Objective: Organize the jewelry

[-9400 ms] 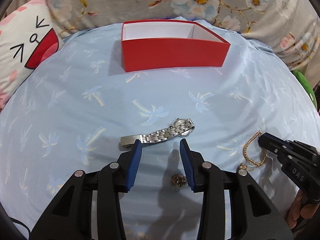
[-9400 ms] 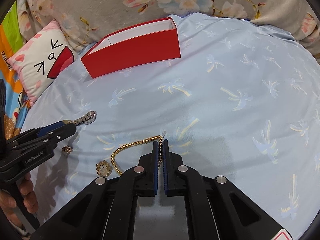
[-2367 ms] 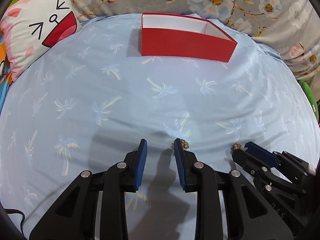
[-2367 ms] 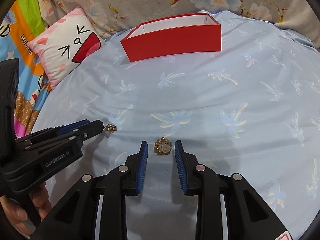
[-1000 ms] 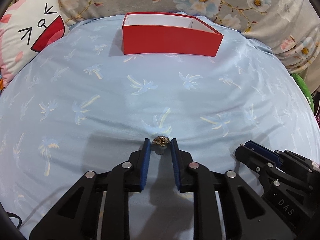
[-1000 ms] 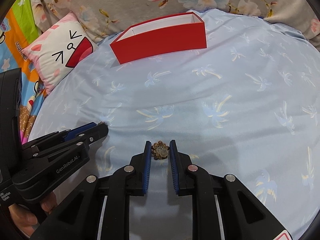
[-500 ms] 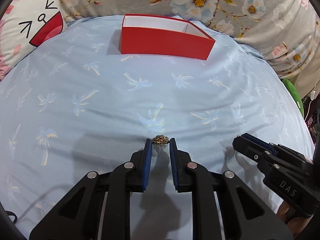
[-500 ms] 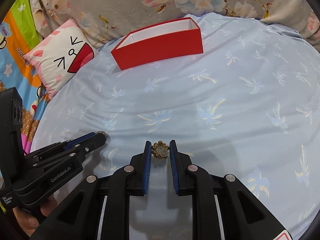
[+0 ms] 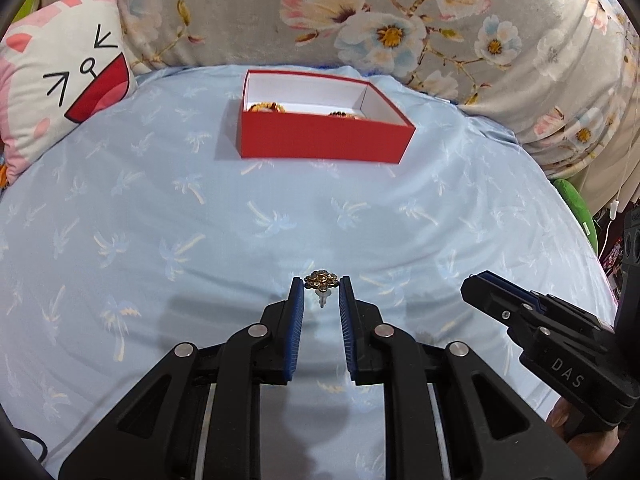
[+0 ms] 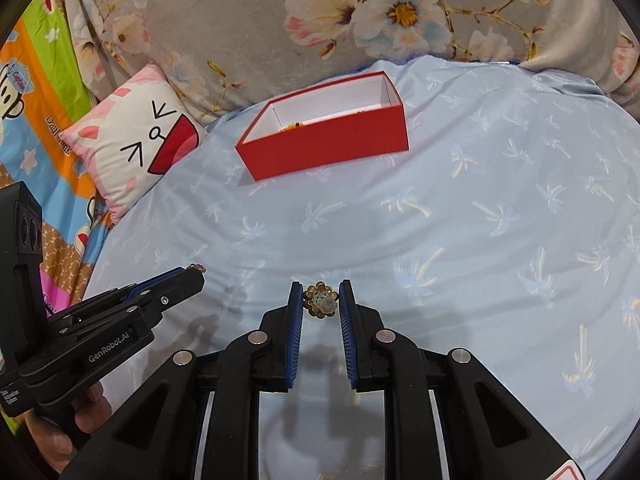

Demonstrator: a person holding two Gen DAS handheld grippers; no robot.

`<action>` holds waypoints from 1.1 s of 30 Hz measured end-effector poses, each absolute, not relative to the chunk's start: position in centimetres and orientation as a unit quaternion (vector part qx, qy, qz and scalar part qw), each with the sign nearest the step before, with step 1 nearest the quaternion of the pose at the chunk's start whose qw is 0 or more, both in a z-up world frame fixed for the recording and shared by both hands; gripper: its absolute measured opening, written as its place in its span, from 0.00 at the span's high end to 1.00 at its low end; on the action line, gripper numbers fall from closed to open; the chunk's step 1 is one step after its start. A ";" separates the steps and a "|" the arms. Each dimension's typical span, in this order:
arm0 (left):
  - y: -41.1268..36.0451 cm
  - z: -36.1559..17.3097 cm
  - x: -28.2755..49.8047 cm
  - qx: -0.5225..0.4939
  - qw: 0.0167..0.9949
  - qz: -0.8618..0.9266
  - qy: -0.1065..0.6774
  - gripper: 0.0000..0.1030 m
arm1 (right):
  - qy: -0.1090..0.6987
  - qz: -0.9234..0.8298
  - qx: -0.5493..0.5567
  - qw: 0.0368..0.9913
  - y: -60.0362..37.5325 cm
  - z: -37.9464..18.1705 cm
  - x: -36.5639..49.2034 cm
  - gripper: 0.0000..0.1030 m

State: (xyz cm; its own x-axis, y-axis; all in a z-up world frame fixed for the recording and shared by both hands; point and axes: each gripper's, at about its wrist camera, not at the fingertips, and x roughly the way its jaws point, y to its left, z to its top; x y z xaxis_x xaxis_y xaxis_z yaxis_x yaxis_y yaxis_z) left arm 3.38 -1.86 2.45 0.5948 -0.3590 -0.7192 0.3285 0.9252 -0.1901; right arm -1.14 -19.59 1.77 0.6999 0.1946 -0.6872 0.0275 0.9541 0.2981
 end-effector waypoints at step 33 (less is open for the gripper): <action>-6.0 14.8 19.6 -0.005 0.937 -0.163 0.308 0.83 | 0.297 0.052 0.112 0.947 -23.9 13.8 16.0 0.83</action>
State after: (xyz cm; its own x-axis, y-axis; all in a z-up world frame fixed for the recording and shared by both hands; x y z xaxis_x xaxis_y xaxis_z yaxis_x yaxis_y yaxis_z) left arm 19.64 -5.98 14.76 0.7573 -0.3080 -0.5758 0.3017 0.9471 -0.1098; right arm 16.05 -23.87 13.78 0.8185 0.1648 -0.5503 -0.0325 0.9697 0.2422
